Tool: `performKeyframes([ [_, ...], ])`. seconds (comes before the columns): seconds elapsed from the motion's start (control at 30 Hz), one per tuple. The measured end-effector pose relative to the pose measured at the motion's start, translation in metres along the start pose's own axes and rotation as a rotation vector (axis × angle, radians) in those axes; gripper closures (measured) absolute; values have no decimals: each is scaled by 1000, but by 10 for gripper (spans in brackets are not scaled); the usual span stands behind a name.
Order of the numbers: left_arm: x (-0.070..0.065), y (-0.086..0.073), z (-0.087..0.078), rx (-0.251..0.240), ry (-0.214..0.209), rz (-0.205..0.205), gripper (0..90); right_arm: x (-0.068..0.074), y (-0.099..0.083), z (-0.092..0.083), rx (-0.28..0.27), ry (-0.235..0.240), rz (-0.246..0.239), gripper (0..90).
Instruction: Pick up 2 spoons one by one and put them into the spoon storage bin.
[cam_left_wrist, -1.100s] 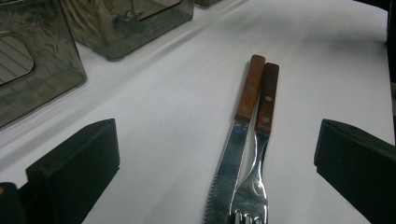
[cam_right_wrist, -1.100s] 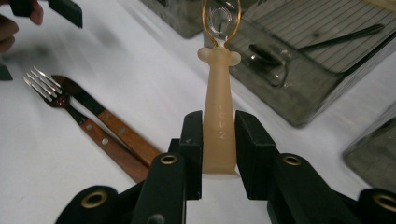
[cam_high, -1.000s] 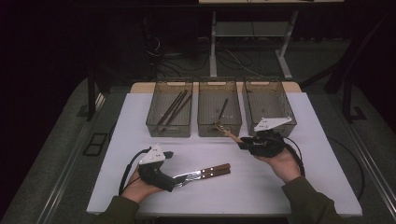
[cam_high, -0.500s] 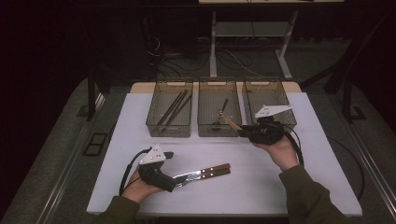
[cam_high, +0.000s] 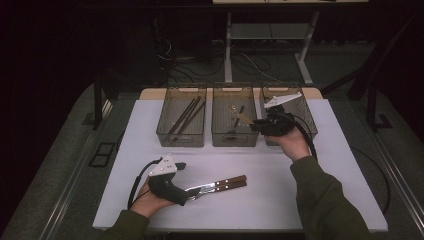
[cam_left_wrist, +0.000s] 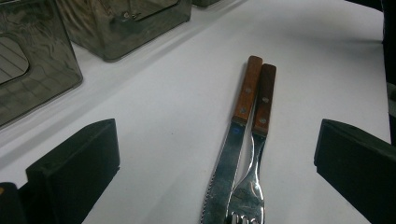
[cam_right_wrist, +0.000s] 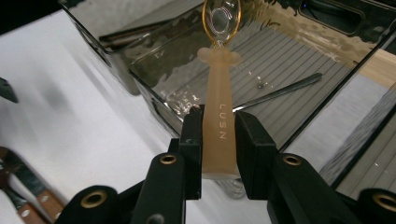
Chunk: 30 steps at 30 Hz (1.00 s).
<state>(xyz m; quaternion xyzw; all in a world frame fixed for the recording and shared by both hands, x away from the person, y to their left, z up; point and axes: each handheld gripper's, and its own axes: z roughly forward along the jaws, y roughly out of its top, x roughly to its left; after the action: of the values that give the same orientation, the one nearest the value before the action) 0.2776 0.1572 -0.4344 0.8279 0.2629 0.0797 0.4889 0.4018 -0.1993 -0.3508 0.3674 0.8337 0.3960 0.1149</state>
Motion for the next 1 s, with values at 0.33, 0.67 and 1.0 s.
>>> performKeyframes([
  [0.33, -1, 0, 0, 1, -3, 1, 0, -11, 11, 24, 40, -5, 24, 734],
  [0.67, -1, 1, 0, -6, -6, 1, 0, -15, 25, 47, 120, -21, 22, 733],
  [1.0, -1, 0, -1, -4, -8, 4, 0, -18, 23, 59, 146, -50, 32, 632],
])
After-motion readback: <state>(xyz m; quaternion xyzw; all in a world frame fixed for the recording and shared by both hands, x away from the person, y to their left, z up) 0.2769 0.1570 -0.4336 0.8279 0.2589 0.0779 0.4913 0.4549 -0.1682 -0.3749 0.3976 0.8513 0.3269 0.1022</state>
